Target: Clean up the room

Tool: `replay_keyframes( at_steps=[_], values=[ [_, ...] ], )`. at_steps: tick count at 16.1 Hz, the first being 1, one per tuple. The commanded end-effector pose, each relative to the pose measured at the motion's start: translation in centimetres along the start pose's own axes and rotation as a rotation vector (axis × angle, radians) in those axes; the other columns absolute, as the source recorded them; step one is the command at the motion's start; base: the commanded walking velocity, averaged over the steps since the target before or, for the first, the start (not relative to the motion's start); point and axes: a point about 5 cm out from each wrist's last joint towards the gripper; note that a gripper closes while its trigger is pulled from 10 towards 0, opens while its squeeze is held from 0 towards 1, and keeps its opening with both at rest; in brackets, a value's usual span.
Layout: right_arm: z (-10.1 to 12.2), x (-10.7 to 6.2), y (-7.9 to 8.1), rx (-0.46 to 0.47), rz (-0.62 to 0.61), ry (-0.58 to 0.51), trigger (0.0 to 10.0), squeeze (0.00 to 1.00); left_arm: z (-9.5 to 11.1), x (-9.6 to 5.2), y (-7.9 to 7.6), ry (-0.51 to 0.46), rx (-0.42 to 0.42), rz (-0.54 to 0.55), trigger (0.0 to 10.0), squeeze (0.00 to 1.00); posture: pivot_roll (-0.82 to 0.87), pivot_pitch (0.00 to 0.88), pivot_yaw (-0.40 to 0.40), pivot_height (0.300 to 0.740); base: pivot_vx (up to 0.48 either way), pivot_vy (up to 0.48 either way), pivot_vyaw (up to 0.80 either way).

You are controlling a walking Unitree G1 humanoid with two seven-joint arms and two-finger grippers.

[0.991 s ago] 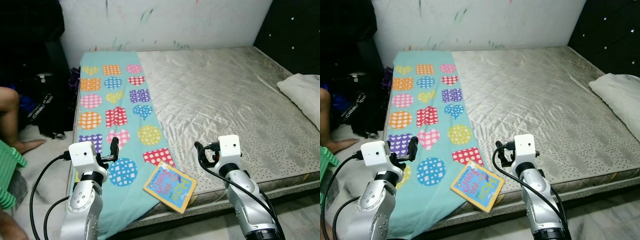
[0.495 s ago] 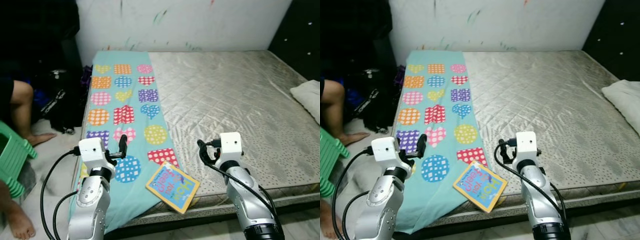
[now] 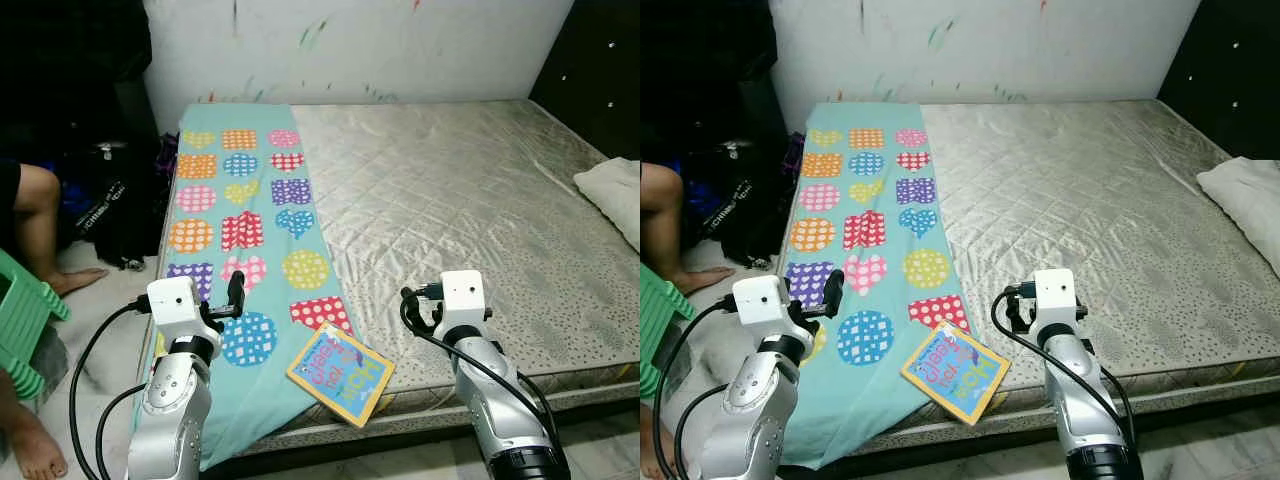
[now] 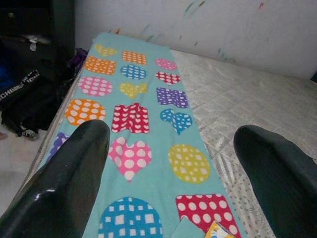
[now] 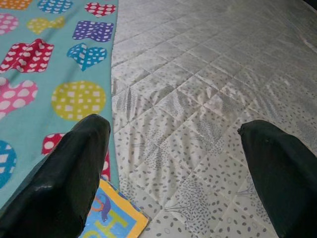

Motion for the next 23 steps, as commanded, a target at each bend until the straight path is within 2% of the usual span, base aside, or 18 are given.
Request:
replay_keyframes(
  at_steps=[1,11,15,21,23],
  values=[
    [0.1,0.1,-0.3,-0.002,-0.009,-0.001,10.0,0.00,-0.1,0.1,-0.1,0.012,0.006,-0.001,10.0,0.00,-0.11,0.000,-0.051,0.740,0.000,0.000,0.00],
    [0.1,0.1,-0.3,-0.002,-0.009,-0.001,10.0,0.00,-0.1,0.1,-0.1,0.012,0.006,-0.001,10.0,0.00,-0.11,0.000,-0.051,0.740,0.000,0.000,0.00],
    [0.9,0.1,1.2,0.067,0.088,-0.050,10.0,0.00,-0.5,-0.1,0.4,0.048,0.021,0.017,10.0,0.00,-0.10,0.000,-0.049,0.740,0.000,0.000,0.00],
    [1.2,0.2,1.4,0.070,0.105,-0.063,10.0,0.00,-0.5,-0.1,0.4,0.046,0.020,0.024,10.0,0.00,-0.10,0.000,-0.055,0.740,0.000,0.000,0.00],
    [1.2,0.2,1.4,0.073,0.112,-0.067,10.0,0.00,-0.5,-0.1,0.4,0.047,0.020,0.026,10.0,0.00,-0.10,0.000,-0.055,0.720,0.000,0.000,0.00]
  ],
)
Point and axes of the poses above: a point about 5 cm out from each wrist's last joint towards the gripper, its own x axis pointing out of the wrist towards the gripper, its own z axis along the axis of the wrist's last joint, y = z × x, and after that the axes turned 11 degrees about -x, right-handed
